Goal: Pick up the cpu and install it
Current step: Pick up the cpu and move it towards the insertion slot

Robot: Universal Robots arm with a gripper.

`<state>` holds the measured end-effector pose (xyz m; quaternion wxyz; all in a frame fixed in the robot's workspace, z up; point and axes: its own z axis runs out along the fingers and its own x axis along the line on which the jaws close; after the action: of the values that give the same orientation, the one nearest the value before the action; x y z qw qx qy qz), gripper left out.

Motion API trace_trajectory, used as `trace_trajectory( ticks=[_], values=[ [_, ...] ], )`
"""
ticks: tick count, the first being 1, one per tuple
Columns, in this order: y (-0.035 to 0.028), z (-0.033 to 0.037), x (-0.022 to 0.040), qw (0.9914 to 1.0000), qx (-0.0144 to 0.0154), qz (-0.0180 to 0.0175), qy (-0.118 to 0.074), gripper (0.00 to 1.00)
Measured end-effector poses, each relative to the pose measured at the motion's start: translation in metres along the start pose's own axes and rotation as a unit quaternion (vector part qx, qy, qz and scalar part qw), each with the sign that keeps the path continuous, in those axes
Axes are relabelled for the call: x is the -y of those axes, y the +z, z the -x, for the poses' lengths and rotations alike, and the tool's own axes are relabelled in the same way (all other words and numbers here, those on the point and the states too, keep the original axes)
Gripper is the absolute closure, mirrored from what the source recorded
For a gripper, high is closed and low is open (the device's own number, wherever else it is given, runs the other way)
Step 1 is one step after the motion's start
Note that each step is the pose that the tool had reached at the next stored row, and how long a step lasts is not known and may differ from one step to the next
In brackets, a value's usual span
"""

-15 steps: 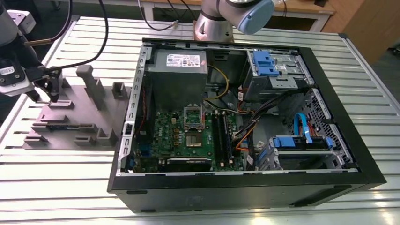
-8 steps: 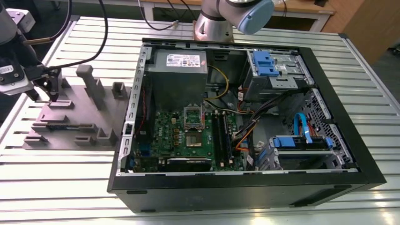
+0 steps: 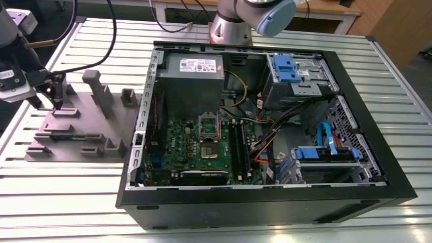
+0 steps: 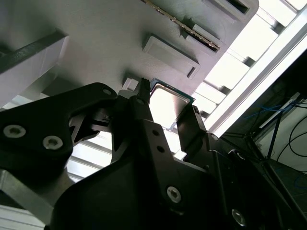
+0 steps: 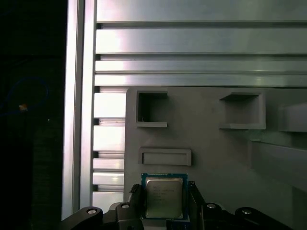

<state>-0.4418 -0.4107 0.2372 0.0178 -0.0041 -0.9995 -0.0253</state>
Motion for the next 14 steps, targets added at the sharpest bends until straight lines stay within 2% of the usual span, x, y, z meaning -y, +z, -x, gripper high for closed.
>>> trace_trajectory(
  ticks=[14],
  values=[
    [-0.0033,-0.0001,-0.0002,1.0,0.0,-0.0005,0.0,0.53]
  ],
)
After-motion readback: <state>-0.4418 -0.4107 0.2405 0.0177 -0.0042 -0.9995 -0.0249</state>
